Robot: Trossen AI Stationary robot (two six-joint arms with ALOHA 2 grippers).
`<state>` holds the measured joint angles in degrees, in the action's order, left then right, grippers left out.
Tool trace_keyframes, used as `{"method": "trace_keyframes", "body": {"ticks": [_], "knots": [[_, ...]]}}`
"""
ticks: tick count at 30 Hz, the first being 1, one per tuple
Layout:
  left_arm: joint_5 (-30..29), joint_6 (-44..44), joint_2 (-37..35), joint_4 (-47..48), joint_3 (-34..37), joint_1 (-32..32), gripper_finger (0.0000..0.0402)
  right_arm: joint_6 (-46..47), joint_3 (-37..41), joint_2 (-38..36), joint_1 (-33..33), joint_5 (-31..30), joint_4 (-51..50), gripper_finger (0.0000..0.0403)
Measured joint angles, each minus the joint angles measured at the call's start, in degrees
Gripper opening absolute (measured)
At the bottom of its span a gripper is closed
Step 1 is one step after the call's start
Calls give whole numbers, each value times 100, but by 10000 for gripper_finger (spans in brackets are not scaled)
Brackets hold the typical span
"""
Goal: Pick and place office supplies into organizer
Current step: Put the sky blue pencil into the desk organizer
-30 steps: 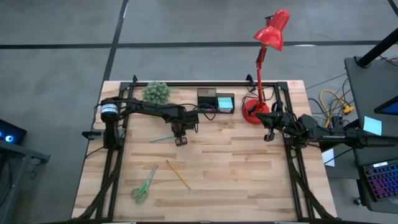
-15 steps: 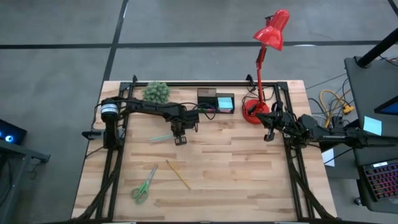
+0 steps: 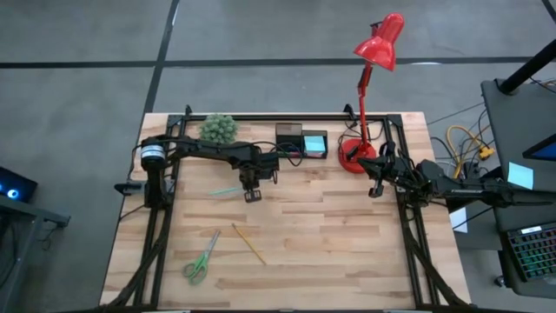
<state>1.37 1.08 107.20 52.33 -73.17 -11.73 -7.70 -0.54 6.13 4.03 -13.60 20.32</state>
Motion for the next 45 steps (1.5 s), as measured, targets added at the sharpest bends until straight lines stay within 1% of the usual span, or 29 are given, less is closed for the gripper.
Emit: {"method": "trace_keyframes", "body": {"ticks": [9,25,28,34,45], "knots": [[0,-50,-4,109,-158,4,8,0,0,2,1,0,2,8],[10,-341,-9,131,-900,11,8,0,0,1,1,0,2,9],[89,-357,-9,140,-1062,11,8,0,-1,2,2,1,2,8],[430,-505,-9,123,-1405,20,8,0,-2,2,1,1,2,9],[612,-786,-9,13,-2089,37,8,0,-2,1,1,1,10,8]]}}
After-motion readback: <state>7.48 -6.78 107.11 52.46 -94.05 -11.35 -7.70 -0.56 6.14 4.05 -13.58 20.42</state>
